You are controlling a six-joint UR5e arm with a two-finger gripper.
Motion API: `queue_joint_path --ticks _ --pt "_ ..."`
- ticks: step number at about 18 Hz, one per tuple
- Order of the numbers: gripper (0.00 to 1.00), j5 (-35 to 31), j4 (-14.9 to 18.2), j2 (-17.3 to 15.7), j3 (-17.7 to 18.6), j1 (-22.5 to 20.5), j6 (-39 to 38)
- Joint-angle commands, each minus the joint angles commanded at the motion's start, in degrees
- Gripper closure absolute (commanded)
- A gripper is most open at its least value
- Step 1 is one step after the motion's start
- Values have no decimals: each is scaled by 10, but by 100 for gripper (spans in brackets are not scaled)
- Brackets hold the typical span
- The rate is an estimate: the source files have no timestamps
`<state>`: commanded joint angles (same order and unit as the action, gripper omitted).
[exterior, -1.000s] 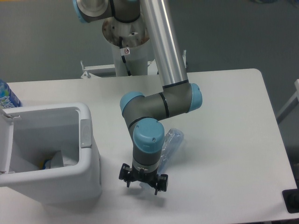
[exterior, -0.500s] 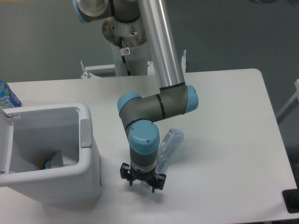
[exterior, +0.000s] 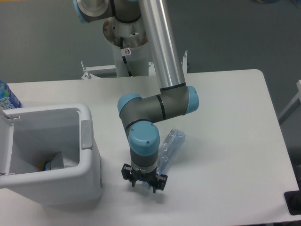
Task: Place the trash in the trash can
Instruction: 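Lower the gripper around the bottle's cap end and close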
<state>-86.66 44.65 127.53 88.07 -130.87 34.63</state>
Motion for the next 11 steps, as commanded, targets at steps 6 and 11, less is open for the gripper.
queue_joint_path --ticks 6,11 --pt "46 -1 1 -1 1 0 0" --pt "50 -2 2 -2 2 1 0"
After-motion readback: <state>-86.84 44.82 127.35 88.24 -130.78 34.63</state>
